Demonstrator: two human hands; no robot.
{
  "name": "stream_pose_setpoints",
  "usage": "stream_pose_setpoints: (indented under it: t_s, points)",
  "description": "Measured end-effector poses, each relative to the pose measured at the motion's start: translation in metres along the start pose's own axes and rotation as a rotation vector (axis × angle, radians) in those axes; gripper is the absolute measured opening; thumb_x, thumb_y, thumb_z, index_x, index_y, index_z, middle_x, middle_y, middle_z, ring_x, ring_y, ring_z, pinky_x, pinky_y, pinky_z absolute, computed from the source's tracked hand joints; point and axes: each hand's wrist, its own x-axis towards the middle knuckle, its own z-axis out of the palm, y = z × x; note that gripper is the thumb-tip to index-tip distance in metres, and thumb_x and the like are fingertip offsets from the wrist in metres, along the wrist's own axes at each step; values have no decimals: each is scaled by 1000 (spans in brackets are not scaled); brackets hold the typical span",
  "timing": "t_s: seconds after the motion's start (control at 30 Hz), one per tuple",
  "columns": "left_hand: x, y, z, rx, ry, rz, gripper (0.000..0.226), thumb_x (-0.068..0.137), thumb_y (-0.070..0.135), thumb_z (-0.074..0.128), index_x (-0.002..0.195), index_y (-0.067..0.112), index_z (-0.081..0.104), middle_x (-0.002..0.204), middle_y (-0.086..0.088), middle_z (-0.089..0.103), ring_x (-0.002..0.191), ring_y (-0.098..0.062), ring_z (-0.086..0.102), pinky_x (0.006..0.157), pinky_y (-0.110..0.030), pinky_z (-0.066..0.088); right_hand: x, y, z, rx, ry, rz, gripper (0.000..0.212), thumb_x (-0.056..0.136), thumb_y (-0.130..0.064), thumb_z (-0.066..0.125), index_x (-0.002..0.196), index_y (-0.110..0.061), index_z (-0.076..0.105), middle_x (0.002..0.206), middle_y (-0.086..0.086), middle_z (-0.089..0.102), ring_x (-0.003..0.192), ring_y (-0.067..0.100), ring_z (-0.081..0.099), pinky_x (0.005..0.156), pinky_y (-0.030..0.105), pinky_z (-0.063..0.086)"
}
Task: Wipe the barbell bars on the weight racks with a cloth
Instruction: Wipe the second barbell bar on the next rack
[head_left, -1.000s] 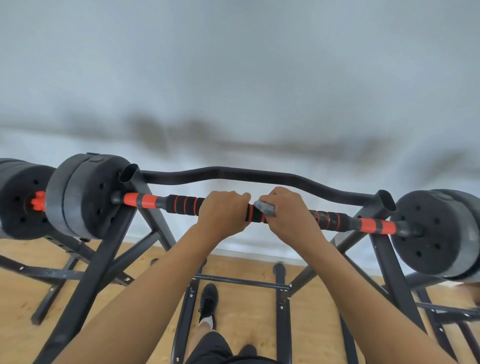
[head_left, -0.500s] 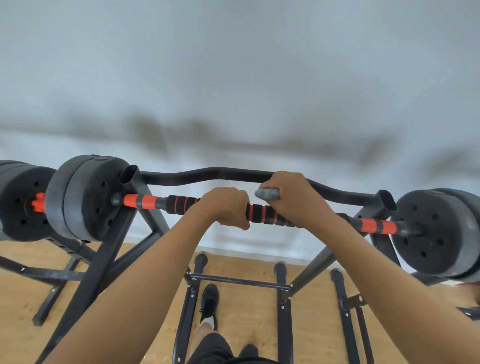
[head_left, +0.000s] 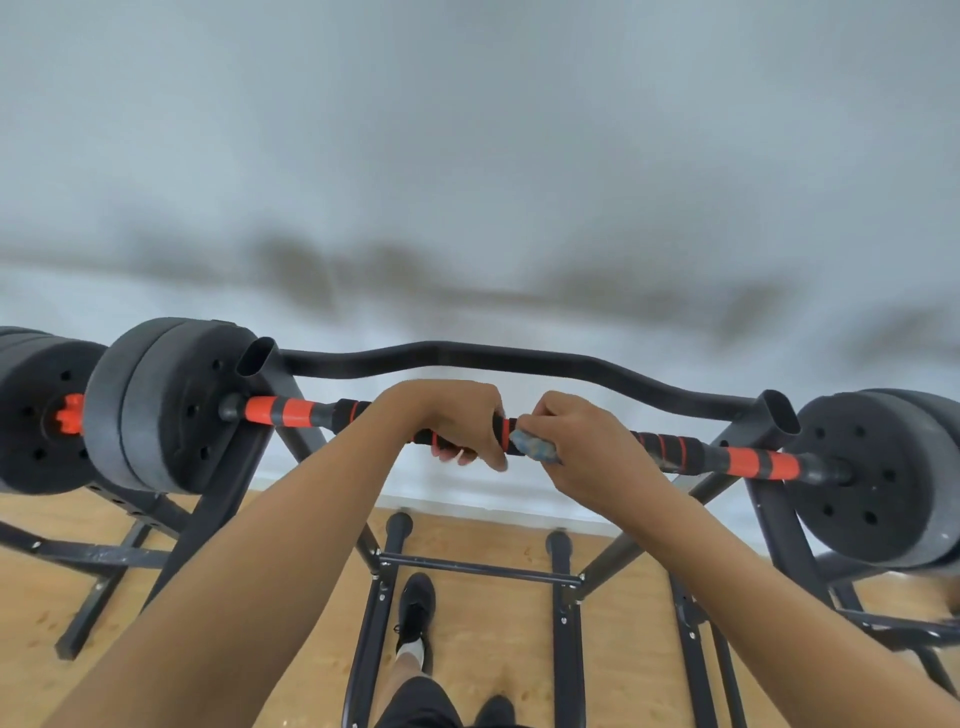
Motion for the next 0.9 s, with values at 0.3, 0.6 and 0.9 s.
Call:
stream_pose_setpoints:
  t_s: [0.3, 0.6, 0.9]
  points:
    - [-14, -12, 55, 620, 728, -1, 28, 99, 52, 53, 102, 24, 55, 76, 9, 59, 62, -15, 55, 60, -28, 39, 27, -6, -7, 73, 58, 100, 31, 97, -21, 56, 66, -16, 56, 78, 4, 52, 67, 19, 53, 66, 37, 50]
    - [-3, -8, 25, 390, 363, -65, 25, 88, 37, 69, 70, 27, 55, 64, 5, 61, 56, -12, 57, 54, -24, 41, 10, -9, 11, -42, 44, 1, 13, 91, -12, 68, 103, -13, 69, 97, 2, 59, 81, 17, 52, 69, 26, 46]
    - [-3, -7, 12, 230, 207, -56, 15, 77, 35, 74, 79, 24, 64, 59, 2, 63, 51, -15, 64, 60, -29, 56, 5, 20, -20, 12, 100, 41, 21, 98, -18, 60, 77, -20, 65, 77, -6, 54, 73, 12, 53, 64, 23, 45]
